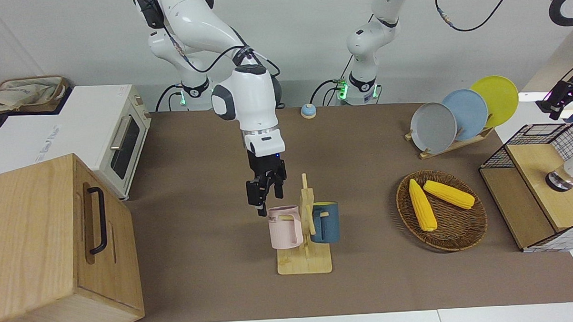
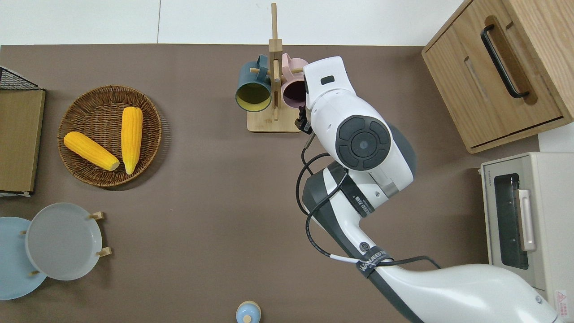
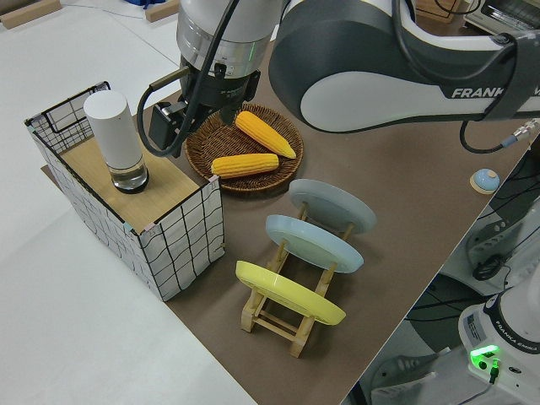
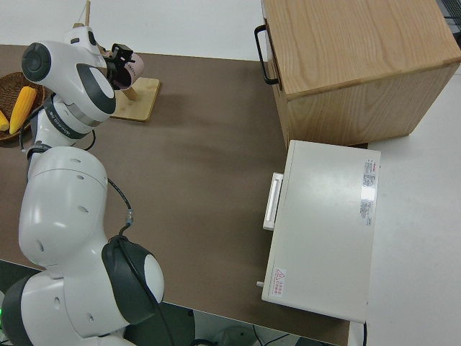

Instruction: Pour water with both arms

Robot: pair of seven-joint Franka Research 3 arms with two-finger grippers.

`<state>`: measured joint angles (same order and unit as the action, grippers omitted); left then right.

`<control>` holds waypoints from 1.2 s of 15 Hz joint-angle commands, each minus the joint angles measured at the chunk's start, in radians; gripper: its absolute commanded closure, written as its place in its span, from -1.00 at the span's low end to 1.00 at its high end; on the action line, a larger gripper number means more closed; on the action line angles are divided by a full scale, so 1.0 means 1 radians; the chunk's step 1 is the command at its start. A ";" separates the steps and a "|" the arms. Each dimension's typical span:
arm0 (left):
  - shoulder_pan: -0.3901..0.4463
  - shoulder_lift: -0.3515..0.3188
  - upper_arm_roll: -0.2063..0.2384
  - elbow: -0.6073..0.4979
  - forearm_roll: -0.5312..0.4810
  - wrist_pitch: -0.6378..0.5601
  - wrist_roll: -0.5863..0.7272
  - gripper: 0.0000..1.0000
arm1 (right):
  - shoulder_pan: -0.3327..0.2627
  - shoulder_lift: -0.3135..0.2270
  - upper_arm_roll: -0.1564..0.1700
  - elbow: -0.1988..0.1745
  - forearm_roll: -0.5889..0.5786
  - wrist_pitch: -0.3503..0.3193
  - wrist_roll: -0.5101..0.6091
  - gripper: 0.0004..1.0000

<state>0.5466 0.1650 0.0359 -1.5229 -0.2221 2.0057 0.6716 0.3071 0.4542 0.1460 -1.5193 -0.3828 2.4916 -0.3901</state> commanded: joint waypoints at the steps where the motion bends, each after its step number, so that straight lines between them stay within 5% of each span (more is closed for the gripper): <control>1: 0.021 0.024 -0.007 -0.014 -0.091 0.094 0.060 -0.99 | -0.006 0.024 0.003 0.010 -0.036 0.018 0.007 -0.81; 9: 0.013 0.090 -0.021 -0.089 -0.213 0.352 0.127 -0.99 | -0.006 0.043 -0.006 0.011 -0.039 0.053 -0.004 -0.32; 18: 0.012 0.146 -0.024 -0.097 -0.399 0.449 0.299 -0.99 | 0.010 0.050 -0.037 0.033 -0.045 0.053 -0.001 -0.01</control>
<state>0.5579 0.3020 0.0170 -1.6063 -0.5693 2.4092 0.9131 0.3084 0.4862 0.1185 -1.5117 -0.4019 2.5322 -0.3903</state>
